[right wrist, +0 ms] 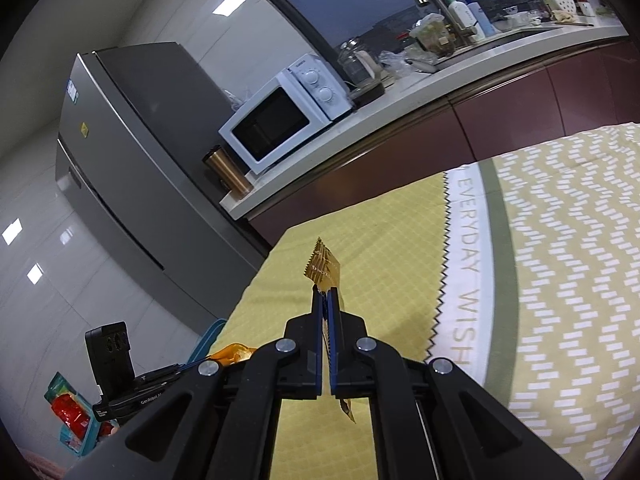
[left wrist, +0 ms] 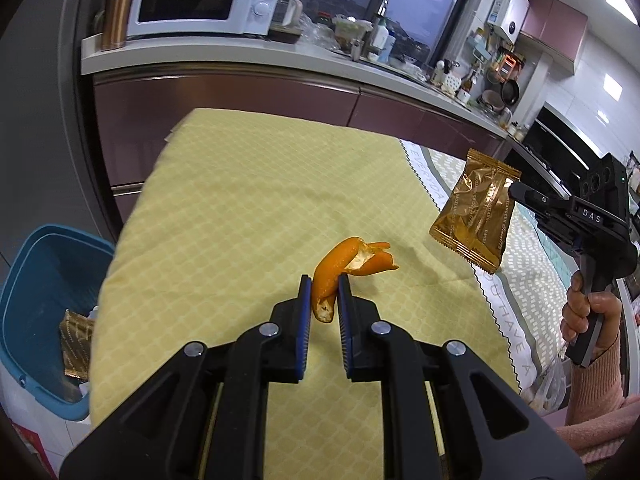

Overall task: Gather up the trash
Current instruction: 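Carry the orange peel and gold wrapper with both tools over the blue bin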

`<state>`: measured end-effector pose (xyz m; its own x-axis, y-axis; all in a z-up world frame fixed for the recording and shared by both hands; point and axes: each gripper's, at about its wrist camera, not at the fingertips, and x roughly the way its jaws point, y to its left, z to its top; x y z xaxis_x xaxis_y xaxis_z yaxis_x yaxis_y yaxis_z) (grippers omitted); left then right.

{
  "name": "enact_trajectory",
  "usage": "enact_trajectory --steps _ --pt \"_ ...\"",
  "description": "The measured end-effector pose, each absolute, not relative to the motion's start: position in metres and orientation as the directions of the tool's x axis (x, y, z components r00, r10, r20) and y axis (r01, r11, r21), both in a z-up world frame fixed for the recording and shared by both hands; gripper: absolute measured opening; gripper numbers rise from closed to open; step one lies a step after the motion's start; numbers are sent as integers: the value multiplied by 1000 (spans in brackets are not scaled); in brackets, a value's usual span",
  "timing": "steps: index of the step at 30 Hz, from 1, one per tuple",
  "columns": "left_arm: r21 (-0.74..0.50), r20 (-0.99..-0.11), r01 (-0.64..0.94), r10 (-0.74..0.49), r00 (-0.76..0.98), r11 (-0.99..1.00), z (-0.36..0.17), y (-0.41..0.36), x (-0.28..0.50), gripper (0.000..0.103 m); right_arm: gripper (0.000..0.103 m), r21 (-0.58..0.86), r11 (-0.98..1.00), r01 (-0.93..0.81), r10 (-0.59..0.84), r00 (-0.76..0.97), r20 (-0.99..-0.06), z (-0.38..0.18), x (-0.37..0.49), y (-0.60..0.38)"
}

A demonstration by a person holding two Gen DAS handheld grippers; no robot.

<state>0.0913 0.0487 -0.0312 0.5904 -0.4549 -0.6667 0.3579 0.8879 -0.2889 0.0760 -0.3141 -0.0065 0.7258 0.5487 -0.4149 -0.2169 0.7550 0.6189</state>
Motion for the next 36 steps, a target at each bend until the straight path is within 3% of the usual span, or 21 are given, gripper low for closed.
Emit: enact_trajectory --steps 36 --pt "-272 -624 223 -348 700 936 -2 126 51 13 2 654 640 -403 739 558 -378 6 107 -201"
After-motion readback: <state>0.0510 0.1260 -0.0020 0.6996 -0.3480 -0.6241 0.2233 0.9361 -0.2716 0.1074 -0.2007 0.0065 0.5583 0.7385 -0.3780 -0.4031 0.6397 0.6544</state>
